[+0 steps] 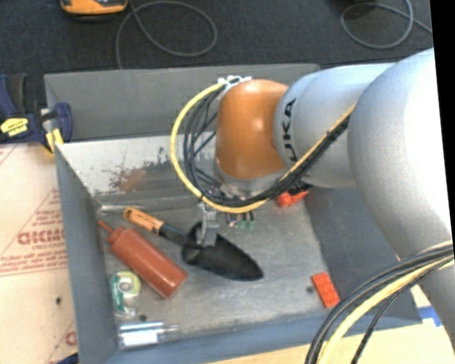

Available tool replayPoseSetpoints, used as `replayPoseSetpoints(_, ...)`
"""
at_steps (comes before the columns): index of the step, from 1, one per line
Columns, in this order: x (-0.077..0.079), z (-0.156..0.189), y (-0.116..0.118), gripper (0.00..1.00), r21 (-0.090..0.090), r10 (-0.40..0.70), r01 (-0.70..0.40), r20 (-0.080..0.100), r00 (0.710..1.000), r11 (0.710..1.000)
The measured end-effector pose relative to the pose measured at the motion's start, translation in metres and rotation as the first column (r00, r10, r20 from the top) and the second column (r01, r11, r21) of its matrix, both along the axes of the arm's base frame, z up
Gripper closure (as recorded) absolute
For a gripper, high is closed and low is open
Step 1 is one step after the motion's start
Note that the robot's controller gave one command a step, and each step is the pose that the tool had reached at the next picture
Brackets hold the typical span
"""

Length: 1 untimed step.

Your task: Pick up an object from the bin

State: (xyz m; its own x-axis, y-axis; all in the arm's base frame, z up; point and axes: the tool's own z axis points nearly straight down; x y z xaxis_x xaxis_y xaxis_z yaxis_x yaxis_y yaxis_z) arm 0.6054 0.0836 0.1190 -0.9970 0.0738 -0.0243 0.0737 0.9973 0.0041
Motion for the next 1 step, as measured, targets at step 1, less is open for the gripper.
replayPoseSetpoints(1,-0.0211,0.0872,-0.0154,1.00,-0.003,-0.014,0.014,-0.013,1.000,1.000)
